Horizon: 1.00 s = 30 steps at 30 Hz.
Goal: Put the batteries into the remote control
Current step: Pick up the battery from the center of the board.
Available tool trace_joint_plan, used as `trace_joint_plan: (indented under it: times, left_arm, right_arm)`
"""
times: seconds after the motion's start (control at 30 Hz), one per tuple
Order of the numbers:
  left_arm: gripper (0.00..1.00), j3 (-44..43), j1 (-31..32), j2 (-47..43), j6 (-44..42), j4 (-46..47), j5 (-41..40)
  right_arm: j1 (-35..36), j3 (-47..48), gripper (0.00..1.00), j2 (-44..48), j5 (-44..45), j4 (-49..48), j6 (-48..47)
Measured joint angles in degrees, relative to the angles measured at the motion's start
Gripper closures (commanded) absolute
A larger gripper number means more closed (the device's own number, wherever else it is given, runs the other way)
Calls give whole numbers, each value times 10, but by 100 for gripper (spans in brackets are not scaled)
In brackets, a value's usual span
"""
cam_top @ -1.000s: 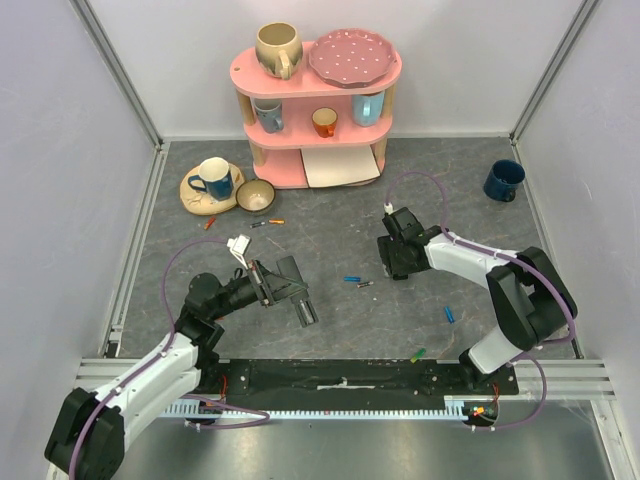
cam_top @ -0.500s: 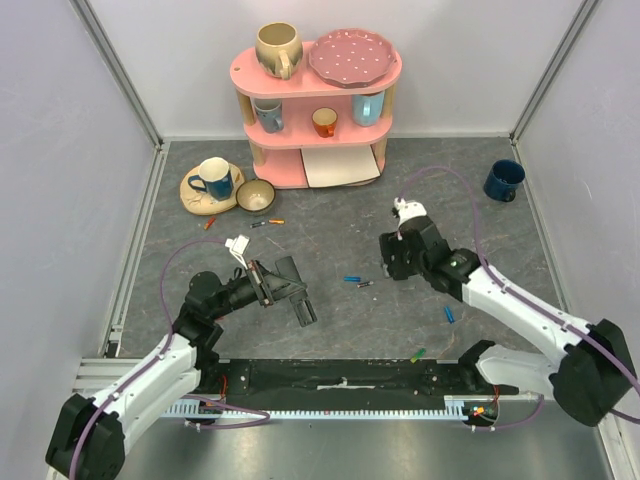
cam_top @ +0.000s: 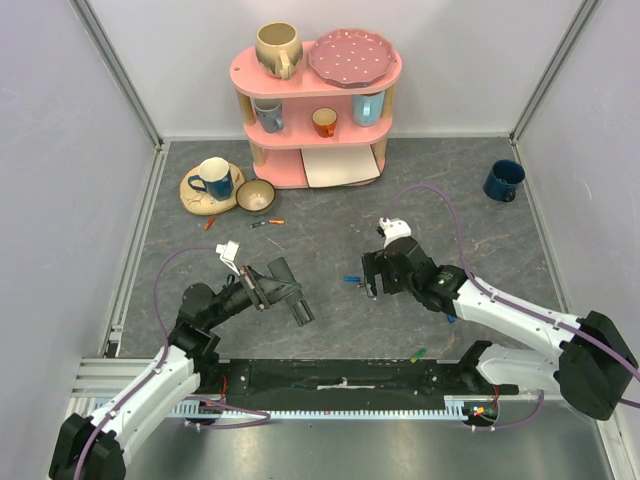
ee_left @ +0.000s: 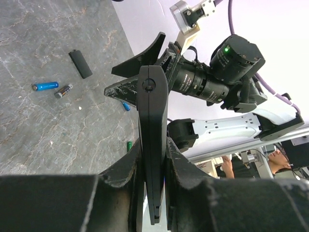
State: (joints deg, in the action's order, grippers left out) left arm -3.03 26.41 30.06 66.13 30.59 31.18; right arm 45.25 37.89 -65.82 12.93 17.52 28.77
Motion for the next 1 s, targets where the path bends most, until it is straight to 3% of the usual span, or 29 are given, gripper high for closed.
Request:
trace_joint_plan:
  times: [0.47,1.0]
  left_arm:
    - [98,1,0,30,1,110,41]
    - [98,1,0,47,11,229,93]
  right_arm:
    - [-13,-23,2,23,-16,-58,80]
    - [-13,-31,5,32,-30,-71,47]
